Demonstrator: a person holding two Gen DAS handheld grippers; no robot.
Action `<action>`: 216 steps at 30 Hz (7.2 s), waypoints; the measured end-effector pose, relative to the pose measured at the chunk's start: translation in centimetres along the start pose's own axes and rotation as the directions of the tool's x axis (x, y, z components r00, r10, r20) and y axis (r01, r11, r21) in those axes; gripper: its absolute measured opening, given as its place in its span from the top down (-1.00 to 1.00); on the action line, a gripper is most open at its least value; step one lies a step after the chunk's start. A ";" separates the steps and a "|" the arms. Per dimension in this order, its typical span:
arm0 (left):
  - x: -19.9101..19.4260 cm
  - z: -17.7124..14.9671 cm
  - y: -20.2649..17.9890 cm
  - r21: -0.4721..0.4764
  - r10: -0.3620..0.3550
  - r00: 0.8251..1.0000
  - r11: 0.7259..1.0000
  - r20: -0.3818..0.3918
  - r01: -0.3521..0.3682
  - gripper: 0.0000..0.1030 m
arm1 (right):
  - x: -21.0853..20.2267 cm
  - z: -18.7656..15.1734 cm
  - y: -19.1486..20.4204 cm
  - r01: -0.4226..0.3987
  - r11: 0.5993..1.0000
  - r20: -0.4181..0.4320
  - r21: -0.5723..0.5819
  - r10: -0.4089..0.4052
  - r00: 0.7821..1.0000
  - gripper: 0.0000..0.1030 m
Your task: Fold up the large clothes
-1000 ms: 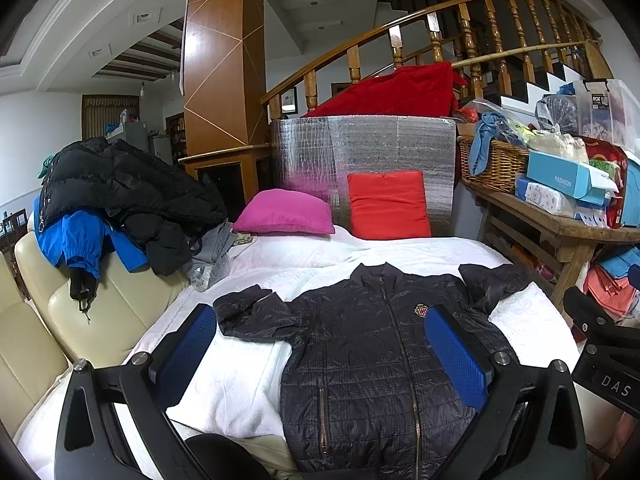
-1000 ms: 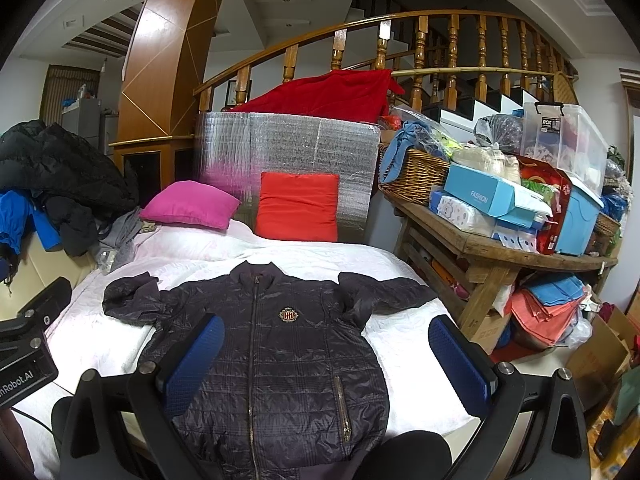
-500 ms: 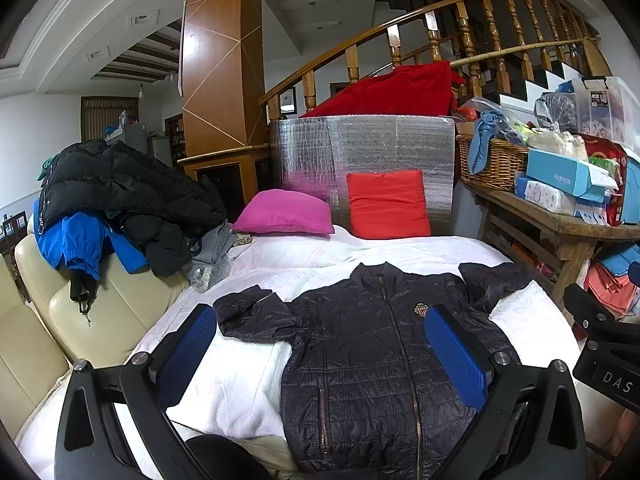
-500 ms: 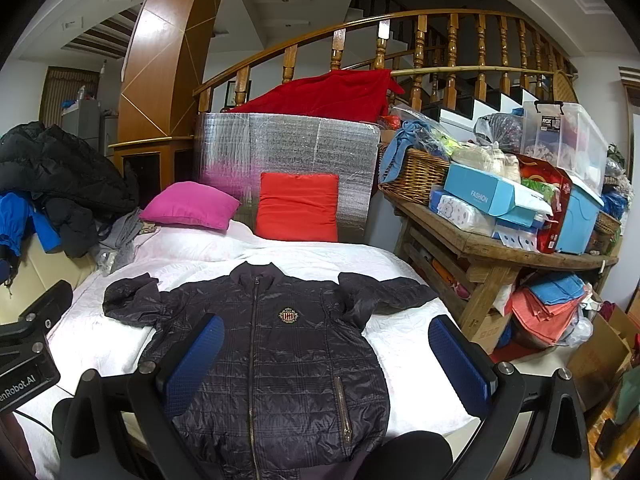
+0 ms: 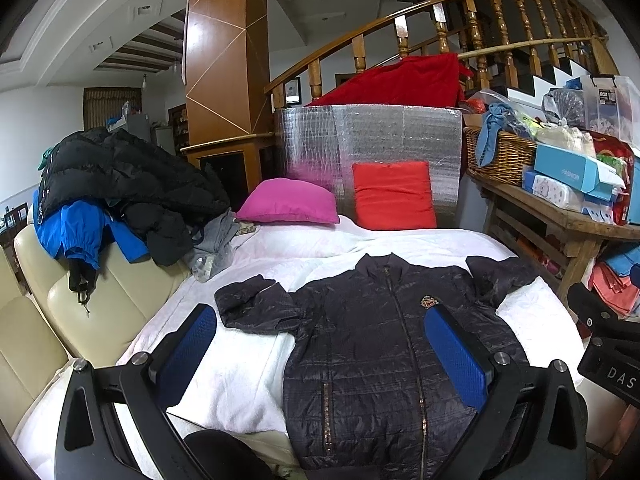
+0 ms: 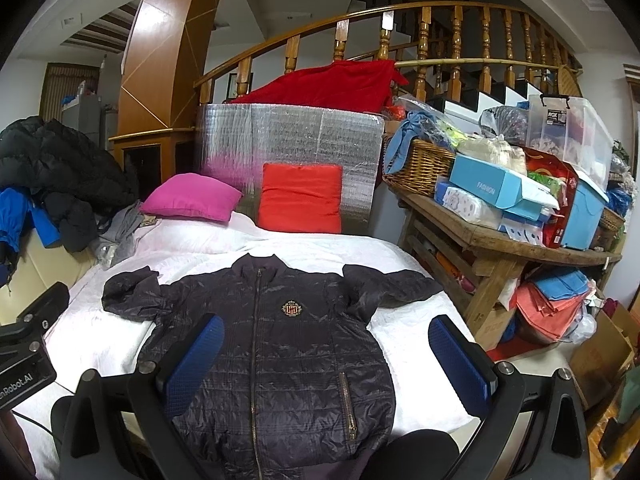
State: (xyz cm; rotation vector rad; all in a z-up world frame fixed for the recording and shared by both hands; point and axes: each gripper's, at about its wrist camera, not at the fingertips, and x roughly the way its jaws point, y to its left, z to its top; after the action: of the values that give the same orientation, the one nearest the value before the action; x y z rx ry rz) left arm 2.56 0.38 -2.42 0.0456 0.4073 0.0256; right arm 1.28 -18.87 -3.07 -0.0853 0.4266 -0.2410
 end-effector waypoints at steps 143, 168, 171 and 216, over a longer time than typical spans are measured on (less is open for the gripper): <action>44.7 -8.8 -7.1 0.118 0.013 0.885 0.992 -0.465 0.047 -1.00 | 60.1 -9.9 -33.2 0.085 0.126 -0.132 0.988 0.435 0.891 -0.80; 43.1 -6.1 -3.1 0.005 -0.016 0.910 1.000 -0.414 0.020 -1.00 | 46.7 -0.9 -12.0 -0.406 0.589 -0.035 0.699 0.595 0.803 0.36; 42.9 -6.2 -3.2 0.002 -0.026 0.908 1.000 -0.419 0.030 -1.00 | 47.7 -3.7 -7.5 -0.402 0.588 -0.152 0.702 0.675 0.722 0.31; 39.7 -6.7 -15.2 0.162 -0.109 0.882 0.966 -0.459 0.204 0.74 | 46.9 -10.2 -14.7 -0.100 0.774 -0.484 0.625 0.485 0.729 -0.07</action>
State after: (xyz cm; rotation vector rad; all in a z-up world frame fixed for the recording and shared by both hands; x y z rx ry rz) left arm 36.53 -13.16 -25.01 0.2150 0.8758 -0.1714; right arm 35.25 -45.14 -29.11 0.6824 1.0174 -0.0433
